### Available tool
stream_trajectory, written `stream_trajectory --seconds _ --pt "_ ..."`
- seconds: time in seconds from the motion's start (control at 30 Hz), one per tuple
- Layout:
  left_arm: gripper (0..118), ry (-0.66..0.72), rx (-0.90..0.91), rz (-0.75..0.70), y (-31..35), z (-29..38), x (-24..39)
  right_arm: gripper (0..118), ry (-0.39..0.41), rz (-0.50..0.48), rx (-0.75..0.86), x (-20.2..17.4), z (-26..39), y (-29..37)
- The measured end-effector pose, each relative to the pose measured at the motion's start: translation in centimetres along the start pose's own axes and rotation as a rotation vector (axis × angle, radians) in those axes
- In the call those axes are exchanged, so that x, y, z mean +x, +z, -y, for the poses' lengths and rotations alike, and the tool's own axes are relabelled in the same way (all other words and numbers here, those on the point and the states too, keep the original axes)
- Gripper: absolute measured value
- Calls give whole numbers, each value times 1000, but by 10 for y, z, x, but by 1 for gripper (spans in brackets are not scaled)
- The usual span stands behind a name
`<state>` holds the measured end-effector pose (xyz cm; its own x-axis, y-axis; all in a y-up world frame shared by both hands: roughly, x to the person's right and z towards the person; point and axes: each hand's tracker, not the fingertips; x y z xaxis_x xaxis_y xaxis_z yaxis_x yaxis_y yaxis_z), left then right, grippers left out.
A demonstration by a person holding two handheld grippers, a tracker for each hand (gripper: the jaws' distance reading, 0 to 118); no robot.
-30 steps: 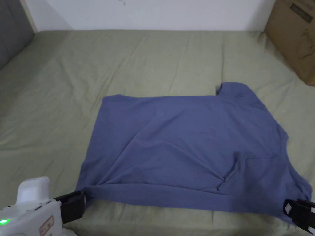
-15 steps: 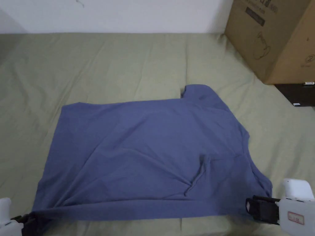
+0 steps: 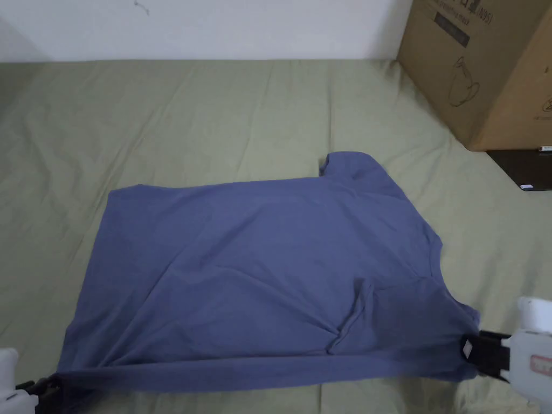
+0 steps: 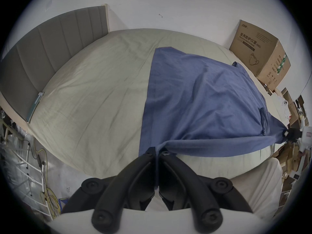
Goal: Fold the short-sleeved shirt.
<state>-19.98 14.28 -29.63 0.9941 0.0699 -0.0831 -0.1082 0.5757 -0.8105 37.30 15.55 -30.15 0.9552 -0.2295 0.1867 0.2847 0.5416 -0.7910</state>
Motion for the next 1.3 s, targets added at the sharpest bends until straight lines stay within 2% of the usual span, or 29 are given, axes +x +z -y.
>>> stream_trajectory --seconds 0.1,0.17,0.27,0.33,0.37,0.4,0.43,0.47,0.5,0.53,0.57,0.63,0.7,0.73,0.77,0.87,0.9,0.93,1.0,1.1,1.13,1.2,1.23,1.27,1.3 --pt "1 10 47 9 1 -24 0 8 12 -8 25 -9 -33 4" --pt "1 -6 79 7 -1 -45 1 8 45 35 36 -15 -57 -8" --pt "1 -22 96 1 -22 -82 4 8 36 40 11 -29 -90 -37" --pt "2 -57 70 -24 -49 -105 10 8 39 65 -63 -31 -108 -73" --pt "2 -74 61 -33 -62 -110 14 9 10 86 -65 -31 -112 -86" --pt "2 -115 31 -44 -75 -115 17 16 3 92 -76 -32 -115 -102" --pt "9 -124 16 -63 -85 -118 20 38 -13 93 -101 -32 -117 -113" --pt "40 -120 3 -71 -96 -120 22 80 -32 113 -128 -33 -117 -119" --pt "72 -117 -35 -84 -102 -121 21 97 -22 117 -153 -34 -116 -126" --pt "96 -93 -87 -79 -106 -121 18 99 -15 119 -150 -35 -114 -125" --pt "105 -77 -126 -76 -107 -120 16 99 -13 114 -134 -35 -112 -120" --pt "102 -49 -81 -43 -93 -112 9 99 5 95 -101 -32 -109 -106" --pt "100 -43 -66 -34 -78 -103 5 98 13 93 -75 -30 -104 -89" --pt "92 -39 -62 -40 -72 -98 -3 98 10 89 -53 -28 -99 -78" --pt "64 -25 -46 -39 -62 -92 -5 90 0 75 -24 -27 -94 -67" --pt "33 57 21 30 -31 -65 -11 72 -1 26 39 -28 -67 -37" --pt "7 76 21 41 -25 -56 -11 42 -7 44 36 -28 -59 -33" --pt "4 85 14 48 -20 -48 -12 14 -16 53 24 -28 -51 -30" --pt "2 98 9 73 -16 -36 -10 7 -39 -27 -8 -25 -36 -27" --pt "3 130 14 78 -24 -34 -6 4 -50 -2 -21 -25 -20 -28" --pt "11 154 16 74 -32 -39 -8 4 -48 7 -26 -24 -17 -28" --pt "65 176 -19 60 -46 -49 -5 4 -66 29 -27 -21 -14 -28" --pt "86 188 -16 73 -54 -53 -5 4 -85 25 -27 -18 -12 -26" --pt "102 199 -11 91 -64 -55 -5 4 -97 20 -22 -16 -11 -24" --pt "103 206 -25 100 -76 -57 -3 4 -106 17 -17 -12 -11 -25"
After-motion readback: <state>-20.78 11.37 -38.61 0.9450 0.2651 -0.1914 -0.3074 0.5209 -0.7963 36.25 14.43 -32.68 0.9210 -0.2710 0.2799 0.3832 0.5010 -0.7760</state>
